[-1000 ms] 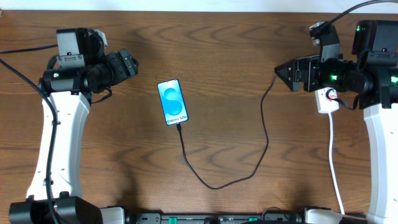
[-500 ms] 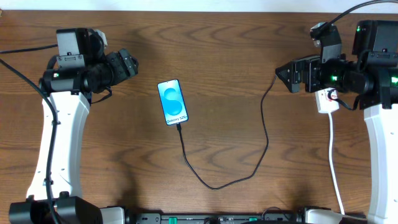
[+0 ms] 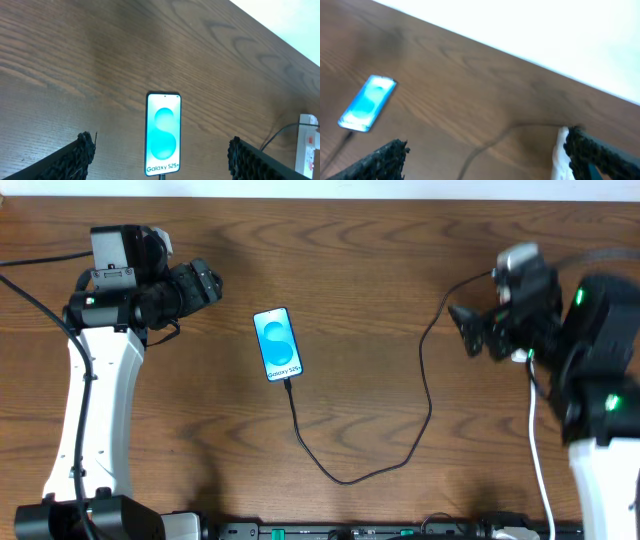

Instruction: Plug charger to phone and switch on socket

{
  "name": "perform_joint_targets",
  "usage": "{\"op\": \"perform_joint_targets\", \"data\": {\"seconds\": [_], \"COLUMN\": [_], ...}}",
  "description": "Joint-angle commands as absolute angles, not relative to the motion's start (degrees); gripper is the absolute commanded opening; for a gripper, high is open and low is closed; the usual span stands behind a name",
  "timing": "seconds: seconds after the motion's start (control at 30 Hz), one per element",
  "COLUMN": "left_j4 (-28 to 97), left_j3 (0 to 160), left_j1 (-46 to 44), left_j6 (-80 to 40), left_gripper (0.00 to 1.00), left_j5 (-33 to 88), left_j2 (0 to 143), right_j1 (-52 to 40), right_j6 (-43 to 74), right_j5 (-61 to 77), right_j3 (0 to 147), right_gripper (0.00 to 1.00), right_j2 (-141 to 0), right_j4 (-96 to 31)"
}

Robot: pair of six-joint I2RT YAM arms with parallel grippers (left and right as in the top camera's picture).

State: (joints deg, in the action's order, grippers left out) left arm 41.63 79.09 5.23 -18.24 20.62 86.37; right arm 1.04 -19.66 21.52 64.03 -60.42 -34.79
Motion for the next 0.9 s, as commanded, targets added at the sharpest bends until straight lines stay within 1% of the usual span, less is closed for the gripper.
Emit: {"op": "perform_joint_targets", "data": {"seconds": [0.0,0.03,0.1,0.27,0.43,0.6,0.87], "left_j4": [41.58,41.56,41.56,41.56,41.56,41.56,41.56], "left_j3": [79.4,79.4,79.4,79.4,79.4,79.4,79.4], "left_j1": [5.41,5.41,5.41,5.41,5.41,5.41,5.41], "left_j6": [-18.74,-18.74,-18.74,-18.74,-18.74,-18.74,-18.74], "left_gripper": [0.87,0.87,0.87,0.87,0.87,0.87,0.87], "left_j5": [20.03,20.03,20.03,20.03,20.03,20.03,20.03], "left_j2": [86.13,86.15,86.15,86.13,86.13,86.13,86.13], "right_j1": [0.64,0.64,0.64,0.64,0.64,0.64,0.75], "right_j6": [-13.67,-13.32,-13.32,-13.3,-13.3,-13.3,-12.19], "right_j5": [11.03,10.48,9.63,8.08,7.81,7.84,7.64], "right_j3": [49.21,47.07,38.06,21.15,9.61,2.44,0.32], "right_gripper": [0.99,0.99,0.99,0.99,0.99,0.99,0.99], "right_j2": [-48.18,-46.3,-38.7,-24.08,-11.22,-1.06,-0.32], "right_j4": [-22.98,-21.37,-14.5,-4.93,-3.42,-3.64,-3.79]}}
